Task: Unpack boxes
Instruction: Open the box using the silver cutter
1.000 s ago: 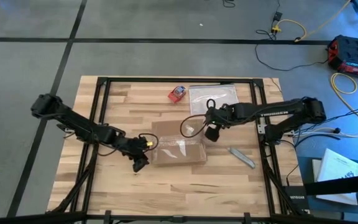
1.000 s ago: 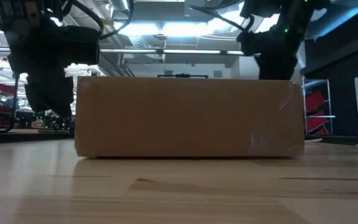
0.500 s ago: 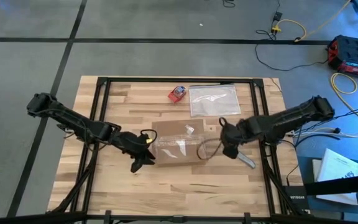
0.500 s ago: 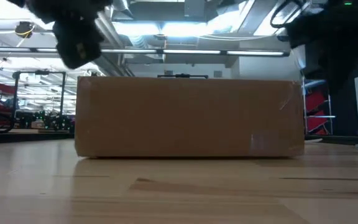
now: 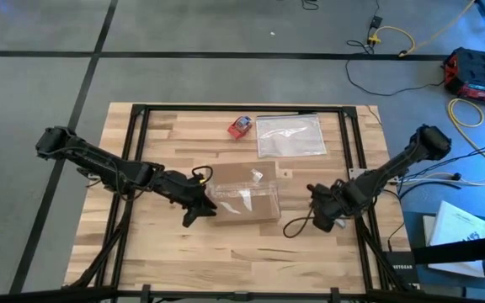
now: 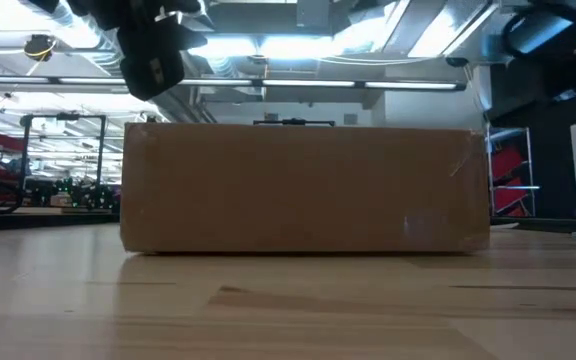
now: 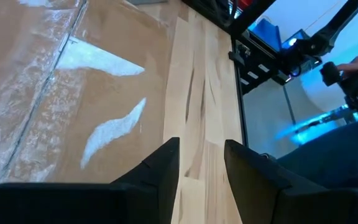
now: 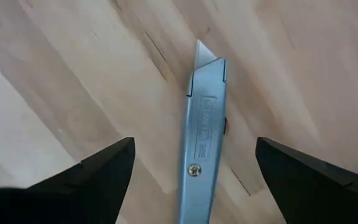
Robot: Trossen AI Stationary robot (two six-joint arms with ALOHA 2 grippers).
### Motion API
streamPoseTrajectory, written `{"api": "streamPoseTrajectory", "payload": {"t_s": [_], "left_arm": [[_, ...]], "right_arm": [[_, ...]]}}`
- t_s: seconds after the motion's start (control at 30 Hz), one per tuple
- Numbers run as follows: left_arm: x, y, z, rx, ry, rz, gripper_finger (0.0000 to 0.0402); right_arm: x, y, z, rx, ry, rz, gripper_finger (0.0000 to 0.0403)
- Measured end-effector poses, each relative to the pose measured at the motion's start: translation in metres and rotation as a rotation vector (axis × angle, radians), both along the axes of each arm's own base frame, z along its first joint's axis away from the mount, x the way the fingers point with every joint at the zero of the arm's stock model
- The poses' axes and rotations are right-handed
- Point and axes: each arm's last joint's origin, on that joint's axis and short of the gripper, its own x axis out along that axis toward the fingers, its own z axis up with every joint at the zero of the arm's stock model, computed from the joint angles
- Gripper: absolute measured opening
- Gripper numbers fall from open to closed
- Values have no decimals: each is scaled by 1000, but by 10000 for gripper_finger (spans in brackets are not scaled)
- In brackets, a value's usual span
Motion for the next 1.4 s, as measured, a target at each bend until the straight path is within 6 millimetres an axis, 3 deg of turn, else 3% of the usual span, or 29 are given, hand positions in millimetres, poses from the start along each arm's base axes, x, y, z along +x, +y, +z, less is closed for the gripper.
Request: {"api": "streamPoseTrajectory", "payload": {"t_s": [0.37, 1.0, 1.4], "left_arm": [[4, 0, 8, -1, -94, -1, 116], [4, 2, 8, 58, -105, 74, 116], [6, 7, 8, 75, -108, 122, 116]], "right_arm": [[-10, -6, -27, -9, 5, 27, 323], [-15, -11, -45, -15, -25, 52, 318], [-15, -11, -46, -14, -24, 68, 176]]}}
